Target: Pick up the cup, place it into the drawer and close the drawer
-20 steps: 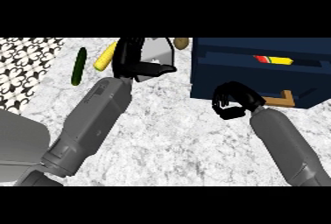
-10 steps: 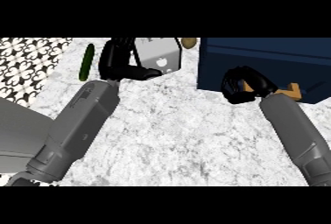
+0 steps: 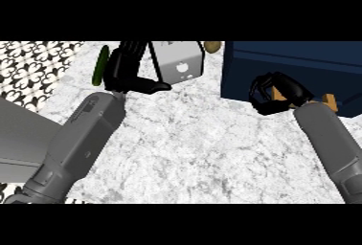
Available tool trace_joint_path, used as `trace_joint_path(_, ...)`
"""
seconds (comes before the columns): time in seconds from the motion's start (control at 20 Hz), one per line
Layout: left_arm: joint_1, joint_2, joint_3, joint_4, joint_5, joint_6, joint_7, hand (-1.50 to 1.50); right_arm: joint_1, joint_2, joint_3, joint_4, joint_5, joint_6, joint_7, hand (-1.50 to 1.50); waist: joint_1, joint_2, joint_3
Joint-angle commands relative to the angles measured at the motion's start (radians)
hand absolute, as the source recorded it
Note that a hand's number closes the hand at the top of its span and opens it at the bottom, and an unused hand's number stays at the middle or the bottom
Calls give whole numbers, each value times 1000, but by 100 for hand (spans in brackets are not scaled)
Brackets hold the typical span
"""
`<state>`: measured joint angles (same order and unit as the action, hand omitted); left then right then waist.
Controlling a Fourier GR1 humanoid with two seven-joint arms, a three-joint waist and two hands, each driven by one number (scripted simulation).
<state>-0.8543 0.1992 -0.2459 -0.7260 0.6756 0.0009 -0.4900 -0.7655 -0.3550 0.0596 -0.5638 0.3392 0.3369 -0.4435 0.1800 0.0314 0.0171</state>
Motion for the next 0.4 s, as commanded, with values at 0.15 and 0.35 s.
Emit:
trace_joint_path(0.15,14,19,2,-18,7,-25,11,-150,-167,-139,-93,21,-18,-59,76,150,38,19,-14)
trace_joint_path(0.35,13,29,7,-34,12,-38,13,-150,-157,-143,-98,1,-36,-35,81,150,50,17,-14)
